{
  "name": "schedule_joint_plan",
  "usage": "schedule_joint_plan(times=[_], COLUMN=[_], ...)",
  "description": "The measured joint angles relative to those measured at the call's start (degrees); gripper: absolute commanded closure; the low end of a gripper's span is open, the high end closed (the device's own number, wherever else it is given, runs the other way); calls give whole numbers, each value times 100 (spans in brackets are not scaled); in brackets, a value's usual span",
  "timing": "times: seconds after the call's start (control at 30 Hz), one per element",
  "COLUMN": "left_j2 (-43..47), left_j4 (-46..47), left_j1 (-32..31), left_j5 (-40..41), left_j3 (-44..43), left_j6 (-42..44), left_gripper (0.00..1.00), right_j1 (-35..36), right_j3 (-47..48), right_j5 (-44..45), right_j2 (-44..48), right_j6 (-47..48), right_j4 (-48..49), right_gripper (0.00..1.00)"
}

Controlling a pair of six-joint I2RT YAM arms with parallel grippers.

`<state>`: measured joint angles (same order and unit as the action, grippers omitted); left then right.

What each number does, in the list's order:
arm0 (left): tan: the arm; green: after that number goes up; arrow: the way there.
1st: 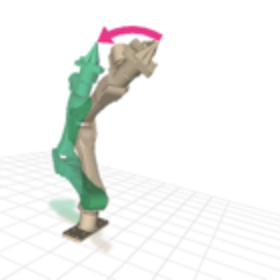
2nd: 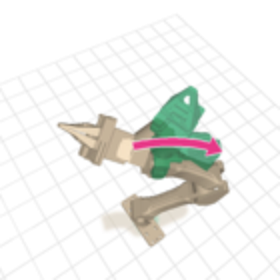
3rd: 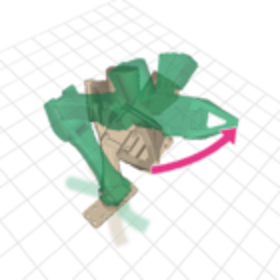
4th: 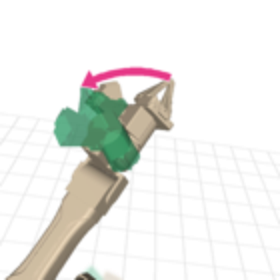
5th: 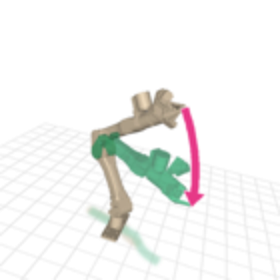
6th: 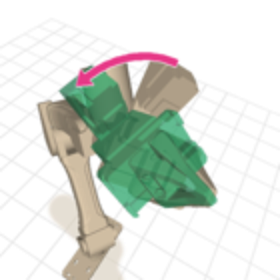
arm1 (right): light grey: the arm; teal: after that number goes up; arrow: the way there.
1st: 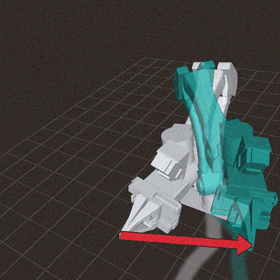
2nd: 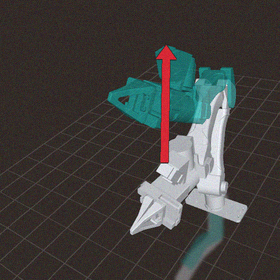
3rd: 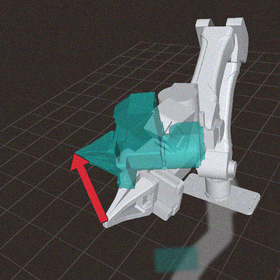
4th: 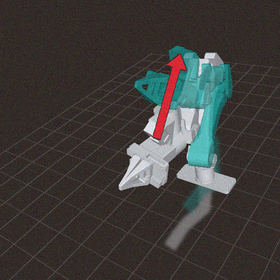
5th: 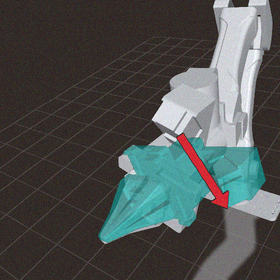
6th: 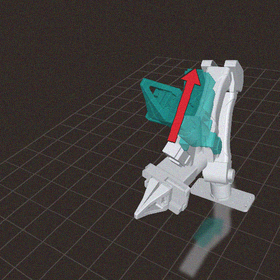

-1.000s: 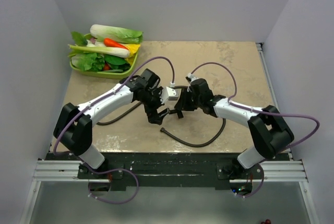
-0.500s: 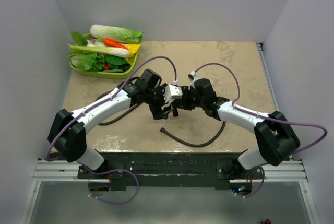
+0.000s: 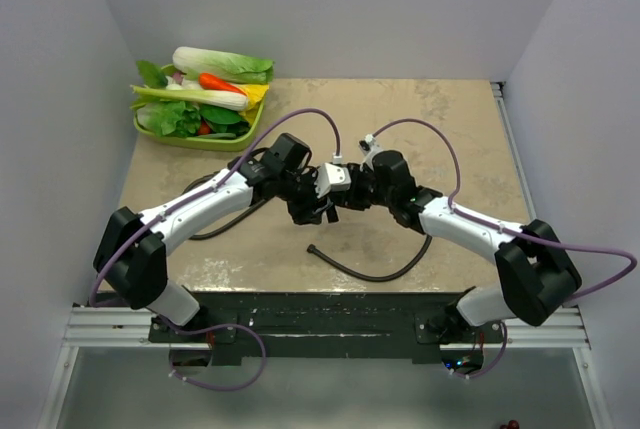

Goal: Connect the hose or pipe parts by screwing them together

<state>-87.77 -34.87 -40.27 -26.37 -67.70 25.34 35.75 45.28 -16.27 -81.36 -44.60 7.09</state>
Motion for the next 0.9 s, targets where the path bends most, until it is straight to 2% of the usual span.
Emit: schedule_joint_plan(times=[0.03,0.07,0.13,0.17,0.2,0.33,0.37,0.4,0.43,0.47,0.67,0.77,0.9], left_j2=[-26,-61,-136,-153,-166,-170,-168,-162,-146,-133,90,435,942], left_j4=[-2,-2,2,-15,-11,-2,7,11,9,7,-63,-74,55], left_j1=[0,-2,2,11,13,4,4,4,4,4,39,120,540], left_j5=[0,4,26,59,72,72,66,66,61,57,55,-275,-863], left_j3=[-9,-20,-33,-37,-39,-63,-68,-70,-70,-70,-24,4,2], left_j6=[-31,-31,-37,-42,-35,-31,-31,-31,-33,-33,-94,-195,-334], left_gripper=[62,71,79,94,100,100,100,100,100,100,100,100,100], right_j1=[20,31,61,63,63,61,57,52,50,50,-13,-22,-61], right_j3=[0,0,0,0,0,0,0,-7,-37,-87,-597,-962,-1405], right_j5=[0,-7,-33,-20,-20,-17,-17,-17,-22,-37,-356,-599,-1185], right_j2=[0,0,4,11,13,72,85,101,120,155,697,1117,1368], right_j6=[-9,-17,-26,-44,-72,-114,-122,-133,-157,-210,-448,-490,-605], right_j4=[9,13,-20,-79,-120,-160,-162,-151,-114,-55,645,1274,2411], right_gripper=[100,100,100,100,100,100,92,59,41,2,1,1,1])
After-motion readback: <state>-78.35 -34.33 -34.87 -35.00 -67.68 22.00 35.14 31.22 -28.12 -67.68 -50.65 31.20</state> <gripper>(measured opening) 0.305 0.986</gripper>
